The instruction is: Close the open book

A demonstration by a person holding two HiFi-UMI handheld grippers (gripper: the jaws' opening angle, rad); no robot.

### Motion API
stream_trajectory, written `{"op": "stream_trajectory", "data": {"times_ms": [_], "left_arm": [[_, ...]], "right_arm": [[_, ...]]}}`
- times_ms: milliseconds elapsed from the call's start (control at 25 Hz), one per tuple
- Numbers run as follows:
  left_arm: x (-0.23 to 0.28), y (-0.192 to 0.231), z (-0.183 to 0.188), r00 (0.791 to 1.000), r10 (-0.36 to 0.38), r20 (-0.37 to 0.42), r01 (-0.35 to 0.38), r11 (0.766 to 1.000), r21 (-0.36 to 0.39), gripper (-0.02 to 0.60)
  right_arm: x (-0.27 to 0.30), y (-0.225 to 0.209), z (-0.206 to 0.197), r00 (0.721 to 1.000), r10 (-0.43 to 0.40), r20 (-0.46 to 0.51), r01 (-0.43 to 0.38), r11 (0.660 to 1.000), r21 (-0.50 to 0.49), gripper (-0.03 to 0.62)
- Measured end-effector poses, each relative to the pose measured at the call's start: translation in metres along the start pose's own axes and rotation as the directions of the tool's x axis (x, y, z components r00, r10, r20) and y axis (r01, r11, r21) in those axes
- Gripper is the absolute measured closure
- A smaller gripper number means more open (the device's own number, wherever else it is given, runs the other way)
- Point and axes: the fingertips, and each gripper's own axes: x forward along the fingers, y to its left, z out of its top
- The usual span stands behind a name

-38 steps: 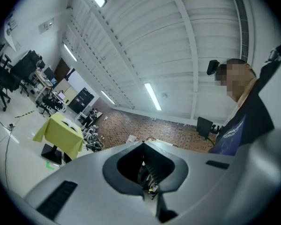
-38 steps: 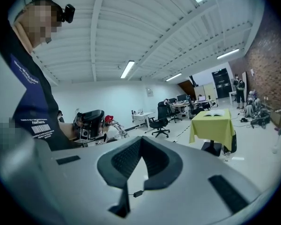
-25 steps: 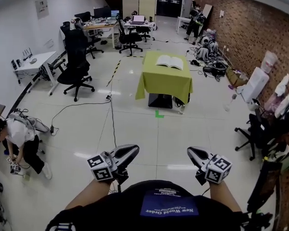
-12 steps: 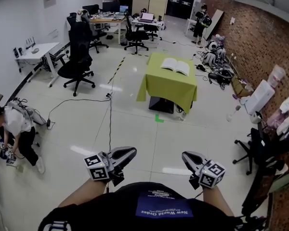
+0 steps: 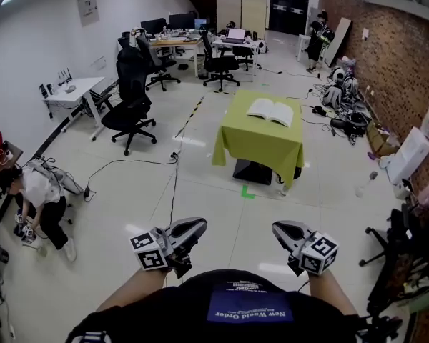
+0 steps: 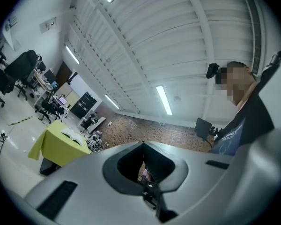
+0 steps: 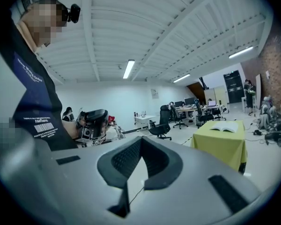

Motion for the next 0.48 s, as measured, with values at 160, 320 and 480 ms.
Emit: {"op": "stream_trajectory", "data": {"times_ms": [160, 320, 480], "left_arm": [[0.036, 0.007, -0.004, 1.0, 0.01, -0.029, -0.01, 1.0, 0.01, 0.575], [0.057, 0.023, -0.001, 0.998, 0.014, -0.057, -0.014, 1.0, 0.007, 0.575], [0.074, 0.051, 0.0, 0.998, -0.015, -0.062, 0.014, 1.0, -0.014, 0.575]], "right_arm": [[-0.006, -0.036, 0.003, 0.999, 0.018, 0.028, -0.019, 1.0, 0.024, 0.609], [-0.006, -0.061, 0.002, 1.0, 0.0, 0.03, -0.002, 0.999, 0.05, 0.609], [0.004, -0.085, -0.004, 0.999, -0.037, 0.001, 0.037, 0.997, 0.061, 0.609]]}}
